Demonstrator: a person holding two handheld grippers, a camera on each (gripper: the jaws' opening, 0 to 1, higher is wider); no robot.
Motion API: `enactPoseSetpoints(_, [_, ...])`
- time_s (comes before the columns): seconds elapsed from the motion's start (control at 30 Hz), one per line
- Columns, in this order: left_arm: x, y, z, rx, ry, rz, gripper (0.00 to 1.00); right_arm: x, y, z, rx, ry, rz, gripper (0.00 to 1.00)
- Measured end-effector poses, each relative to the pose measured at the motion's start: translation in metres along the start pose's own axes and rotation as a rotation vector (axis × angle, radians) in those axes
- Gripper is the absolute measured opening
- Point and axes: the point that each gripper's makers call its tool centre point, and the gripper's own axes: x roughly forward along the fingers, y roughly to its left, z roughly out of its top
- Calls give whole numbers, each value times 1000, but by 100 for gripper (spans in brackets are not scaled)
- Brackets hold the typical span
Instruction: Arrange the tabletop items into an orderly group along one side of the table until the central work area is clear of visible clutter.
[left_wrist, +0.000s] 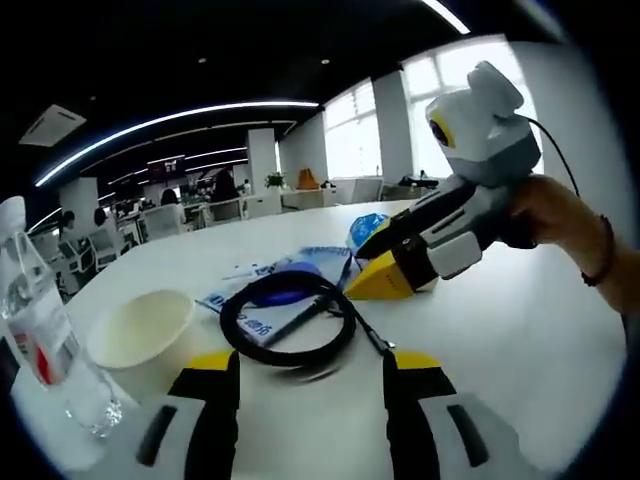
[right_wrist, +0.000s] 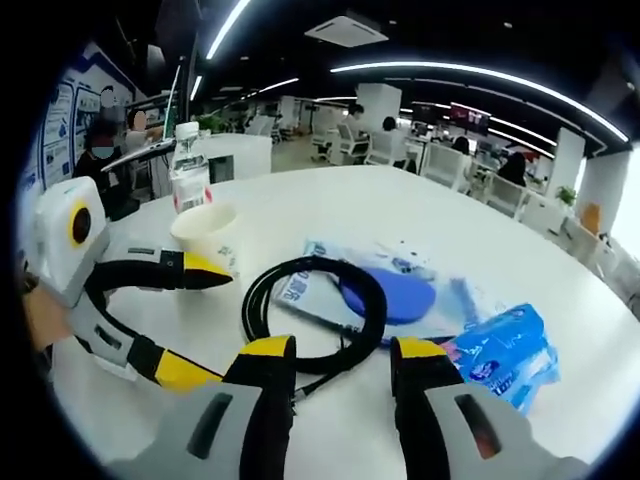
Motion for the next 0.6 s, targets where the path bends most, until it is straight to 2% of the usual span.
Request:
enactPoseSetpoints(0.2, [3, 3, 2, -21, 2, 8, 57, 12, -2, 2, -2, 13, 5, 35])
enactPoseSetpoints(0.6, [12, 6, -10, 13, 49, 18, 56, 25, -7, -3, 42, 30, 2, 32])
